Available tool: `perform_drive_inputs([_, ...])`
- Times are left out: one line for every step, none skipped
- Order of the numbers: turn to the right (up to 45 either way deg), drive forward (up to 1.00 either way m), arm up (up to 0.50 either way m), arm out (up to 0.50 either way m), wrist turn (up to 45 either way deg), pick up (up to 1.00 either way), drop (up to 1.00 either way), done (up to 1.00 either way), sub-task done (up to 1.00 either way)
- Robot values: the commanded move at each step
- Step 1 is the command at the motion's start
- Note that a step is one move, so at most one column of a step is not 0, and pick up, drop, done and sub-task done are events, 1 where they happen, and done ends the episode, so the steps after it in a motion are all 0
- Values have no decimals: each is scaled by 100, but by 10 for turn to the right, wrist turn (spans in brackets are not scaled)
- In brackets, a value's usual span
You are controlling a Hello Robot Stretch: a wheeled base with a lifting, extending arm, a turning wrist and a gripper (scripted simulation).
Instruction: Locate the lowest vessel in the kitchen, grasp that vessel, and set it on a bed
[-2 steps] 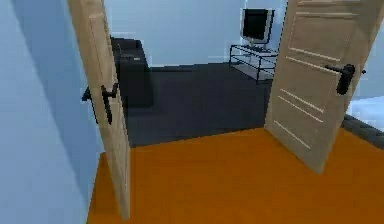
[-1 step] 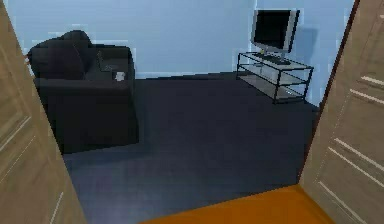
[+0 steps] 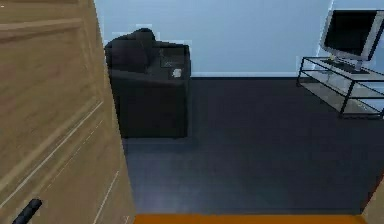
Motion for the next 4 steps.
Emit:
perform_drive_inputs([0,50,0,0,0,0,0,0,0])
perform_drive_inputs([420,0,0,0,0,0,0,0,0])
perform_drive_inputs([0,30,0,0,0,0,0,0,0])
perform_drive_inputs([-450,0,0,0,0,0,0,0,0])
